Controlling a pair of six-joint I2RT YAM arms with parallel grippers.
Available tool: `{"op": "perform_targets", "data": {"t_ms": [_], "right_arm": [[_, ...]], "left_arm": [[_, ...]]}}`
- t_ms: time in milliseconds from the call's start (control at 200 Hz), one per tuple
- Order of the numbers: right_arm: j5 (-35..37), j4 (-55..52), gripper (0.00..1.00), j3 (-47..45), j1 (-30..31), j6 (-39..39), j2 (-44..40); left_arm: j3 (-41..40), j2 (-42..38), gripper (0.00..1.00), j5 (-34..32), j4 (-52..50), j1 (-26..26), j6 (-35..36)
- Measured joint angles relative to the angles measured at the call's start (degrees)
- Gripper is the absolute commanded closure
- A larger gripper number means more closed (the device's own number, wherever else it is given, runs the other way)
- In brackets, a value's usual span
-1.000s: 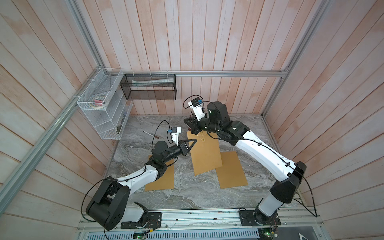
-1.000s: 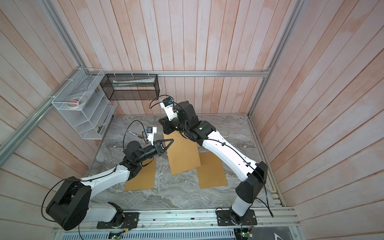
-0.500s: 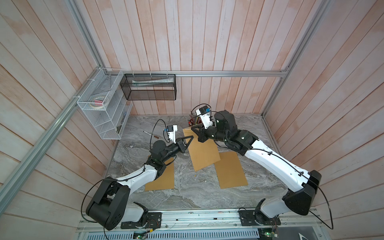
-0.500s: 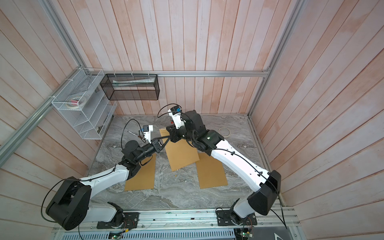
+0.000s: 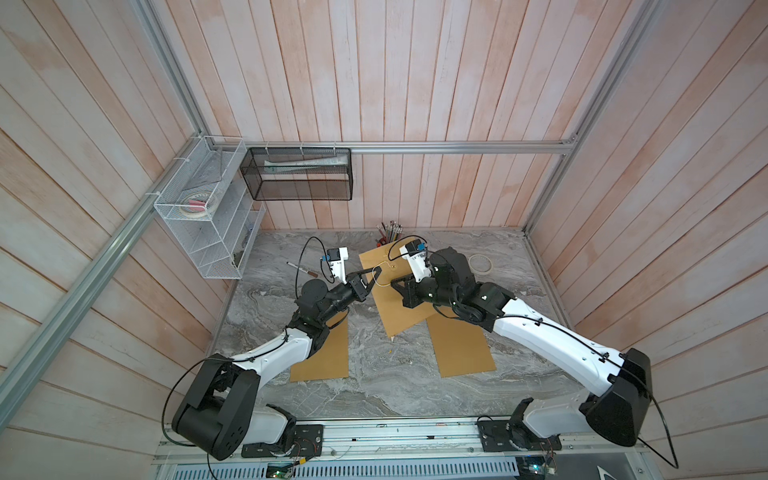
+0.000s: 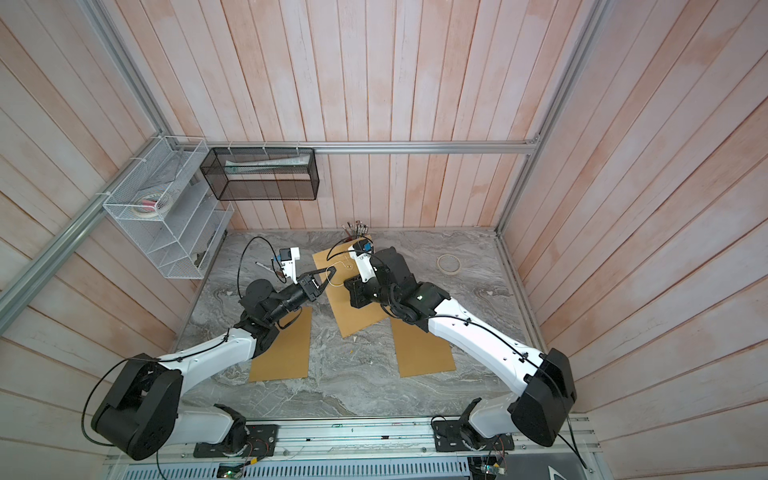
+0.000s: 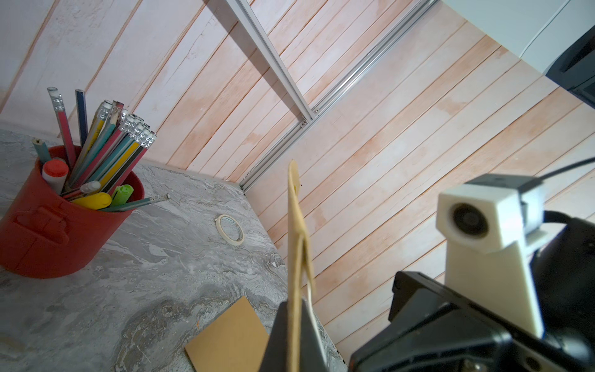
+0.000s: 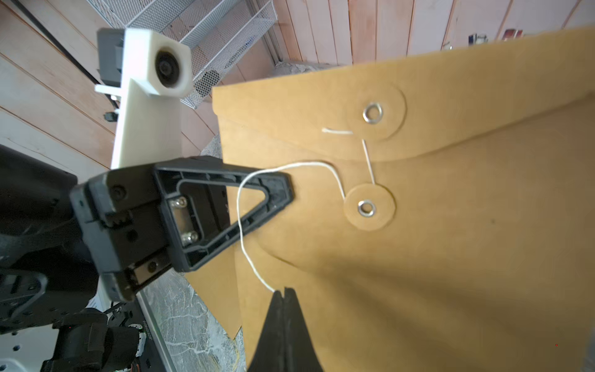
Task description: Open the file bag
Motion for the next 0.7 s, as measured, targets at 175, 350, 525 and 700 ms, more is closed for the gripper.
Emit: {"op": "perform_targets", "data": {"t_ms": [175,350,525,700], "right_arm": [[0.0,0.5,1.00,-4.2,0.0,2.0,-1.7],[0.0,1.0,1.00,-6.7,0.0,3.4,-2.5],[0.1,1.1,1.00,-8.1,0.0,4.3,-2.7],[0.3,1.1,1.00,-9.3,0.0,4.6,-3.0]], "left_arm": [[0.2,0.0,1.00,0.0,0.3,0.6,0.0],[0.4,0.0,1.00,-0.2,0.5,1.0,0.0],[0.5,0.0,1.00,-0.2,0.5,1.3,0.0],[0.5,0.0,1.00,-0.2,0.5,1.8,0.0]]}}
